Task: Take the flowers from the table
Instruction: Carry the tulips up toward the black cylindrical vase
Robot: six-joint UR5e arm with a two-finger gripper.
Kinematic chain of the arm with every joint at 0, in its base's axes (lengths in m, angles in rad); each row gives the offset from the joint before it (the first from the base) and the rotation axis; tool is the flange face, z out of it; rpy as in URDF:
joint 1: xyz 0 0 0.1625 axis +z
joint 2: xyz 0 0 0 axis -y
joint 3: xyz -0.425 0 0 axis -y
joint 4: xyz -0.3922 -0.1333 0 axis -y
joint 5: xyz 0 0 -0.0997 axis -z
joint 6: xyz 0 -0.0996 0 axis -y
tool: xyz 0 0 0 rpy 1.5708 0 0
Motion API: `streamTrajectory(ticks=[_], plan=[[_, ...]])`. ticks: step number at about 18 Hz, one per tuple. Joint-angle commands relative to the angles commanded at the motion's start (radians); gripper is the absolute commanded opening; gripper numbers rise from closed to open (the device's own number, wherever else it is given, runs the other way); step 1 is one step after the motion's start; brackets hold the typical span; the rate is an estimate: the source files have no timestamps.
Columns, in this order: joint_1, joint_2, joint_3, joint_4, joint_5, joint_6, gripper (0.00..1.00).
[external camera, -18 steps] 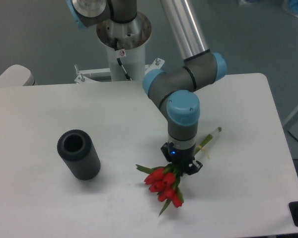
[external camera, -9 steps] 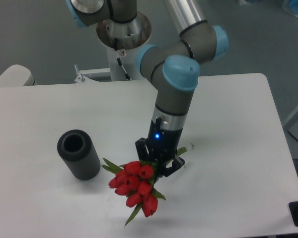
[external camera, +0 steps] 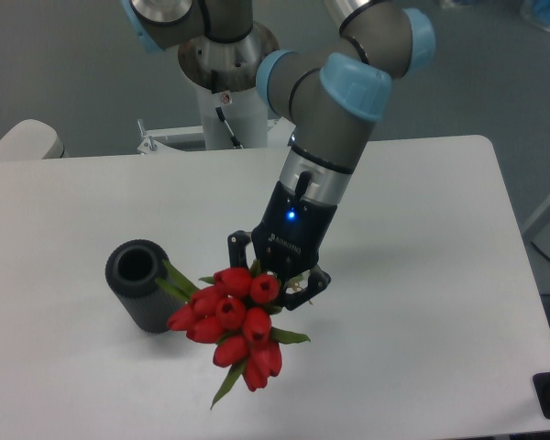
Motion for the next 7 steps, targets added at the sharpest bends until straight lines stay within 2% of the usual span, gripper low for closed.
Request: streamTrajectory(ticks=[7], plan=[[-0.008,0.029,-0.018,0.0,-0.003,-0.002,0.17]])
